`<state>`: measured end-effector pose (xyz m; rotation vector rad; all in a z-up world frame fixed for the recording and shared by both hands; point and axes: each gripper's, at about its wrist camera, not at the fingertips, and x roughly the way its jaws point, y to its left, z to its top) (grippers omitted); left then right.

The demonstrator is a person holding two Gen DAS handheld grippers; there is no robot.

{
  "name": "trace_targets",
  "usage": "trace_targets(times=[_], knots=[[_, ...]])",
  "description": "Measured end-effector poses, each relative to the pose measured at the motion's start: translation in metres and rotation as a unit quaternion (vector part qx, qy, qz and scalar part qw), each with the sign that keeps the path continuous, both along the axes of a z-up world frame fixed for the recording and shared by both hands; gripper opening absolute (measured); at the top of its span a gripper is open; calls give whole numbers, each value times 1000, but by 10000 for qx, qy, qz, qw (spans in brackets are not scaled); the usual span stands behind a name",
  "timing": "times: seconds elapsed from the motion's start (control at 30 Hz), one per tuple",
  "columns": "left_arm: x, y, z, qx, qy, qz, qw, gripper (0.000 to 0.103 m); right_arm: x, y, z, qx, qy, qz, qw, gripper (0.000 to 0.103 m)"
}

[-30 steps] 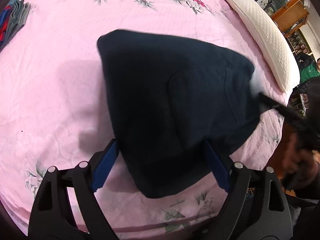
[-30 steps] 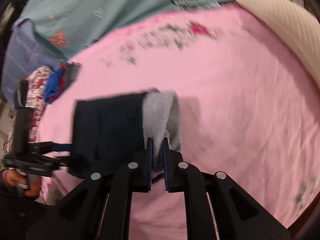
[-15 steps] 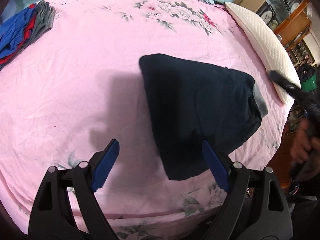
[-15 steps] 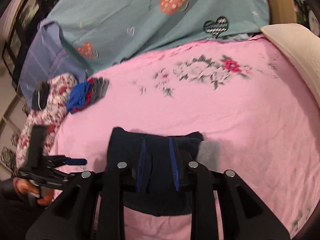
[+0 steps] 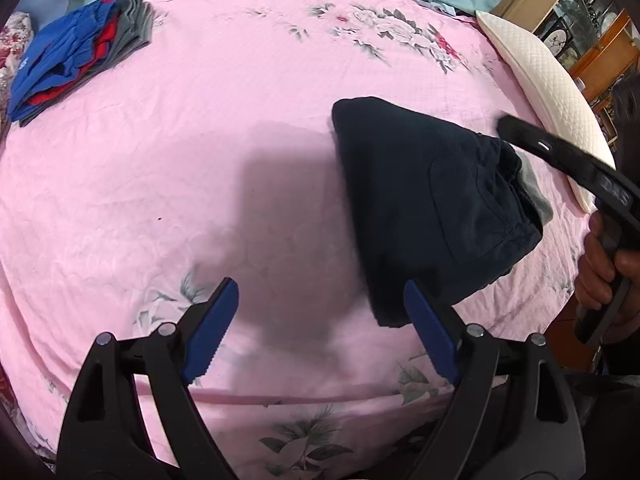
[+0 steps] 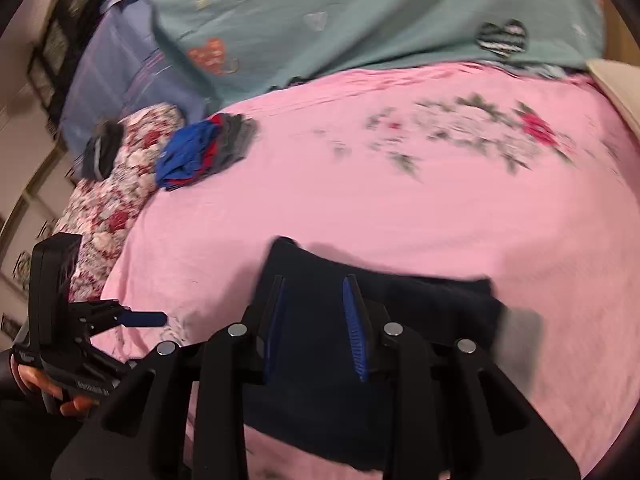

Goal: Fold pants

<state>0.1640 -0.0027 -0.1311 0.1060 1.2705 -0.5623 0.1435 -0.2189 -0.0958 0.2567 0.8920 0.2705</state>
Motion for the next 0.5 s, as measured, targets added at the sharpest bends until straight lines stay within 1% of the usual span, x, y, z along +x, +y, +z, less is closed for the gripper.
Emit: trace_targets(times=[0.03, 0.1, 0.17, 0.2, 0.23, 0.3, 0.37, 0.43, 0.5], knots=[[-2, 1, 1, 77, -64, 12, 9999, 86, 14, 13, -9, -75, 71, 144, 9998, 30], [-3, 0, 3, 190, -162, 20, 9997, 86, 33, 26, -29, -161, 287, 269, 9991, 30], [-4, 3, 6, 280, -249, 48, 9993, 86, 52, 36, -60, -521, 674, 304, 9959, 30], [-4, 4, 7, 303, -281, 63, 9991, 87, 57, 38, -72, -569, 754, 302, 9951, 30], [-5, 6, 9, 327, -311, 85, 9989, 87, 59, 36, -79, -523, 697, 274, 9958, 32], [-5, 9, 11, 381, -367, 139, 9985, 87, 60, 35, -80, -491, 704, 271, 9959, 33], [-4, 12, 12, 413, -405, 182, 9982, 87, 60, 34, -73, -476, 785, 256, 9955, 33], [-3, 13, 11, 437, -396, 183, 9981, 88, 55, 32, -57, -395, 799, 152, 9959, 35], [-2, 14, 12, 470, -419, 180, 9979, 88, 39, 30, -31, -158, 546, 175, 9982, 35]])
